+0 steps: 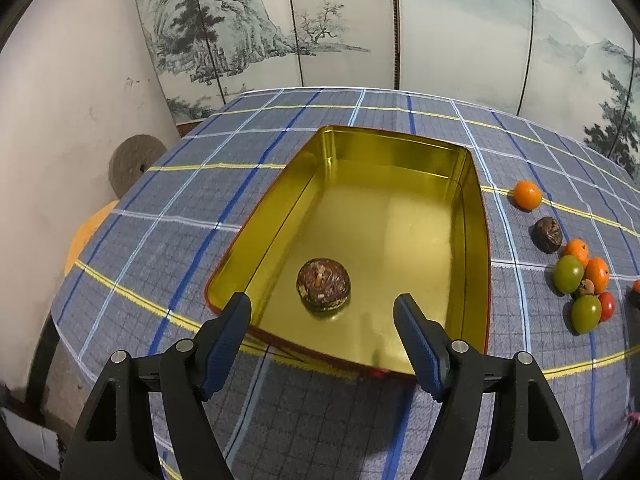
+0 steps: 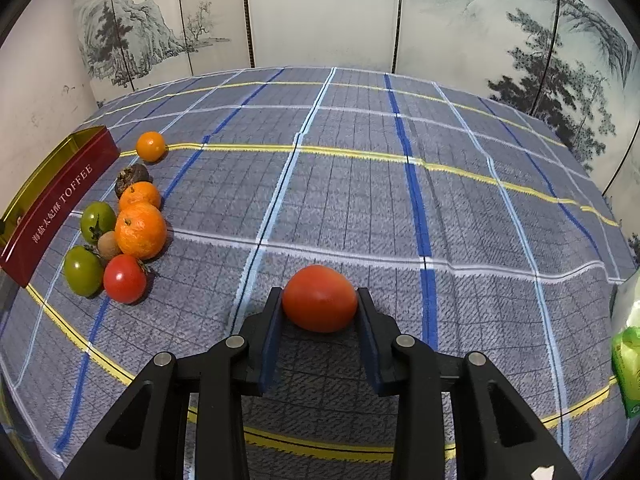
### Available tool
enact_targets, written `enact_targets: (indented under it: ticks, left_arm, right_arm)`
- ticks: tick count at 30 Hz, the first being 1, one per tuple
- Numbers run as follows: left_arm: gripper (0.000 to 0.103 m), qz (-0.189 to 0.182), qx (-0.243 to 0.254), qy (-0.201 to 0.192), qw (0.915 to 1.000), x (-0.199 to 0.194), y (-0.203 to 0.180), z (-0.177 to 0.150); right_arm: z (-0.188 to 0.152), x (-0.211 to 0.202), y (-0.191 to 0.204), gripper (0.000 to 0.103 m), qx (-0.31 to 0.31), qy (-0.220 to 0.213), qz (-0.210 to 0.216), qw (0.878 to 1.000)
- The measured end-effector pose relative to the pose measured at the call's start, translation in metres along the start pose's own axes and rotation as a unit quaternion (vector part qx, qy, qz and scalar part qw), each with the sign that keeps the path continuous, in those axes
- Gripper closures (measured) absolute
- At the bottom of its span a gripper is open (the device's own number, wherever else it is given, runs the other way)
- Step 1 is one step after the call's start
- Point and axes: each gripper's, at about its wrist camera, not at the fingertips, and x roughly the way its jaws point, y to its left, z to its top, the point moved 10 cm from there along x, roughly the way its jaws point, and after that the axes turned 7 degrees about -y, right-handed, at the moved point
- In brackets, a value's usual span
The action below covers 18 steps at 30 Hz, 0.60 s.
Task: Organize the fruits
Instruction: 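Carry the red tomato into the tin box and open the right tool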
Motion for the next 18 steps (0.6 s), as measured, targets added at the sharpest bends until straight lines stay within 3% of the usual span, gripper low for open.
enact_targets:
  ticks: [9,18]
  left_arm:
    - [0.024,-0.001,-0.025,0.0,0.9997,-0.011,0.012,-0.007]
    - [0.024,0.019,-0.055,-0.005,0.9983,-0.024,0.045,-0.012]
  right_arm:
    - [0.04,-0.021,0.042,0.071,-0.008,-0.029,0.046,0.998]
    - [0.071,-0.036,0.153,0.071,-0.063,-0.047,0.143,0.987]
